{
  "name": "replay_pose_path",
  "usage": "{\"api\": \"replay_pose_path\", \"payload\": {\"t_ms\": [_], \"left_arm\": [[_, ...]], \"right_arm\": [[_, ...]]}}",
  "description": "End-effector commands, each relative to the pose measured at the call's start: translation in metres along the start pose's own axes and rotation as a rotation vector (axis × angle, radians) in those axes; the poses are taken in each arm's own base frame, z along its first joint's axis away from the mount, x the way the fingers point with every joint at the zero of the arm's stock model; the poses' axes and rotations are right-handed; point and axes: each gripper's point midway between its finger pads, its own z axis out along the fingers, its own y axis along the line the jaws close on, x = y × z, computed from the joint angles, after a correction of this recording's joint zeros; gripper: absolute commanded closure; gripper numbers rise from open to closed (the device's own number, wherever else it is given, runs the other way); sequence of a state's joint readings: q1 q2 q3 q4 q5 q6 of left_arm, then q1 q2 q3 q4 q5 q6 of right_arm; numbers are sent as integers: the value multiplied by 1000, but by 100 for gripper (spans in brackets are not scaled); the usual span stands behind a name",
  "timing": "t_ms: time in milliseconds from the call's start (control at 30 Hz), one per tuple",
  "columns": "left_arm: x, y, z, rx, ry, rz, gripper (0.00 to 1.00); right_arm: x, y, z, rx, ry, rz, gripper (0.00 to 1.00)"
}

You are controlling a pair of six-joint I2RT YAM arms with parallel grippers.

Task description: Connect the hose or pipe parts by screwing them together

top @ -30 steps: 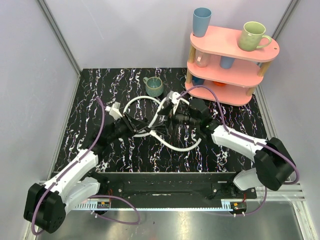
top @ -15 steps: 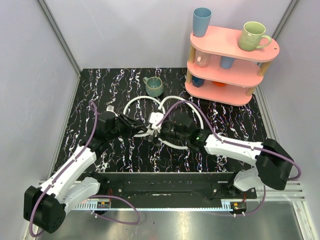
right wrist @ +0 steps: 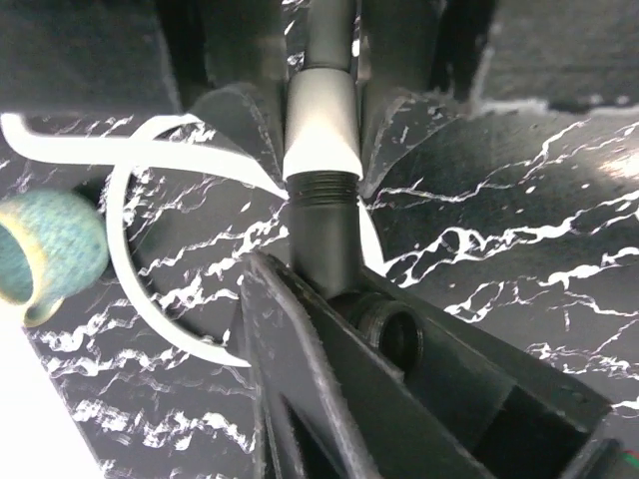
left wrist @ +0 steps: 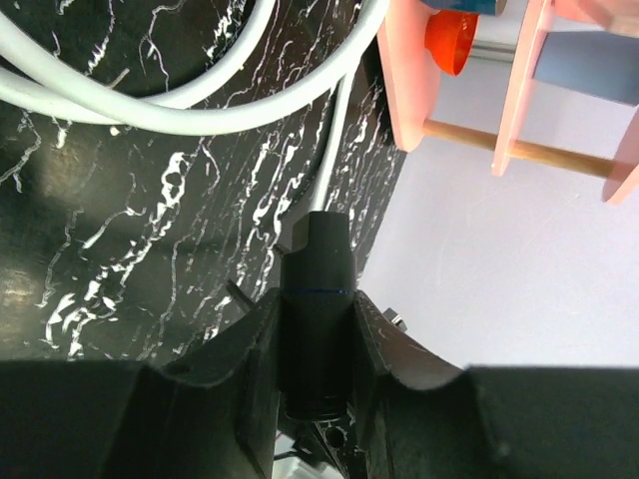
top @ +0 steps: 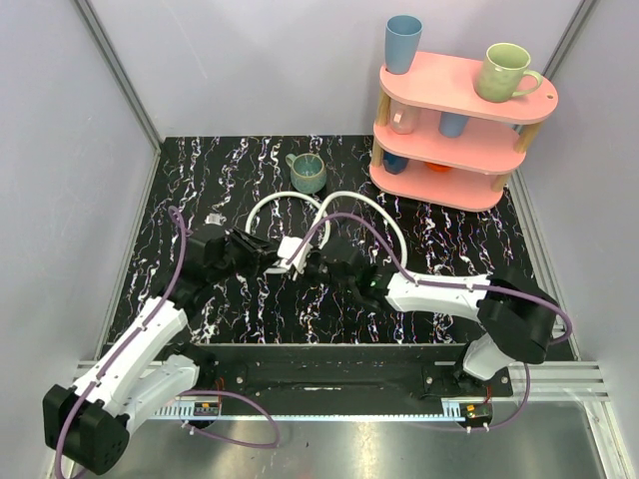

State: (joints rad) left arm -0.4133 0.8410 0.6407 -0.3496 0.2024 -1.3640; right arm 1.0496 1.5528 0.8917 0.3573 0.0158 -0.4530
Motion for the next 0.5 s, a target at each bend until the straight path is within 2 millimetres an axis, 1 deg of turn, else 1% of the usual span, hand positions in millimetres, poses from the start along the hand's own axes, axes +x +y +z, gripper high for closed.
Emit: {"api": "replay_pose_path", "payload": {"t_ms": [0,33,67,100,133,167,200,233,267,300,333,367,400,433,467], "left_arm": [[2,-30,-10,104,14,0,100],[6,-35,-11,142,32,23,100],[7,-36,-11,172,35,81,100],[10,-28,-6,189,43,125,100],[11,-47,-9,312,38,211,100],[11,-46,-8,356,18,333,100],[13,-34,-2,361,16,383,100],[11,-35,-1,385,-3,433,100],[9,-29,1,378,-21,516,100],[9,-23,3,366,-25,542,100],[9,-22,3,375,-26,568,100],[10,-18,4,384,-30,617,100],[13,-27,1,449,-32,651,100],[16,-31,-2,493,-32,677,100],[21,-26,-1,519,-21,697,100]], "right_arm": [[-28,-19,5,114,-96,14,84],[-31,-19,4,114,-104,41,90],[-36,-18,3,98,-113,55,100],[-41,-21,3,91,-121,73,100],[-41,-19,2,64,-122,112,100],[-44,-13,3,-2,-143,140,100],[-41,-25,4,-6,-148,176,100],[-40,-25,5,-29,-151,221,100],[-40,-20,4,-87,-163,237,100],[-38,-24,3,-105,-167,278,100],[-42,-18,1,-174,-188,291,100],[-42,-16,-1,-206,-194,313,100],[-37,-24,-4,-226,-192,377,100],[-49,-15,-11,-327,-254,387,100],[-45,-11,-12,-375,-260,413,100]]}}
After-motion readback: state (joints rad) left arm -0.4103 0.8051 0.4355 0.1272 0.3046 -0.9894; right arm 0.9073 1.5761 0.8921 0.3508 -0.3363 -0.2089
